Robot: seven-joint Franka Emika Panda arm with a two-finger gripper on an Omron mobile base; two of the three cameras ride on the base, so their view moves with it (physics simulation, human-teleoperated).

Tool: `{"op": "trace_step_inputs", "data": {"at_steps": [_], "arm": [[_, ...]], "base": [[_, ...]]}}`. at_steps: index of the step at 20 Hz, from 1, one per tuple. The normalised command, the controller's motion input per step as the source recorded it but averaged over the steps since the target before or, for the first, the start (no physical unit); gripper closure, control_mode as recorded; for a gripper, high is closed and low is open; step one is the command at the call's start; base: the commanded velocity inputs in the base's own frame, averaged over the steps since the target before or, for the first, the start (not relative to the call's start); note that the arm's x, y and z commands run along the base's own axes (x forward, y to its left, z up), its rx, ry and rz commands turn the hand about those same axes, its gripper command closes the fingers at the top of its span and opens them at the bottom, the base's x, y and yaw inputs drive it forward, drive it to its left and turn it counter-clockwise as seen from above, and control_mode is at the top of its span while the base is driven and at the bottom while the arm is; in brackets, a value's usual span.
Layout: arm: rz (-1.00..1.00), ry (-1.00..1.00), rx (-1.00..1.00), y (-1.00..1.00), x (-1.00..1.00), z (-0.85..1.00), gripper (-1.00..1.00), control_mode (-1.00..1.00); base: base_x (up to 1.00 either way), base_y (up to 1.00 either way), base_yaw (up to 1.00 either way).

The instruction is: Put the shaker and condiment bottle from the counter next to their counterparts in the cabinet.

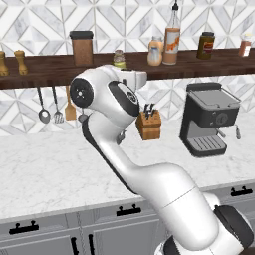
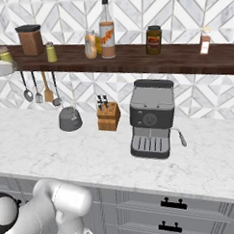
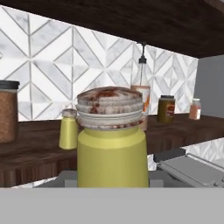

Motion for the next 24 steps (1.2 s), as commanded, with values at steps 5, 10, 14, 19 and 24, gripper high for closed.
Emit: {"op": "trace_step_inputs", "data": {"at_steps": [5, 10, 14, 19, 24], "arm": [[0.0, 0.0, 0.0, 0.0, 0.49, 0.0, 1.0, -1.0], [-0.01, 0.0, 0.0, 0.0, 0.5, 0.0, 1.0, -1.0], [-0.08, 0.0, 0.0, 0.06, 0.26, 0.0, 1.0, -1.0], [-0.12, 0.0, 0.0, 0.15, 0.14, 0.0, 1.0, -1.0], [-0.13, 0.0, 0.0, 0.01, 0.12, 0.0, 1.0, -1.0]], "base": [[0.0, 0.0, 0.0], [0.0, 0.0, 0.0], [0.0, 0.0, 0.0], [0.0, 0.0, 0.0], [0.0, 0.0, 0.0]]}}
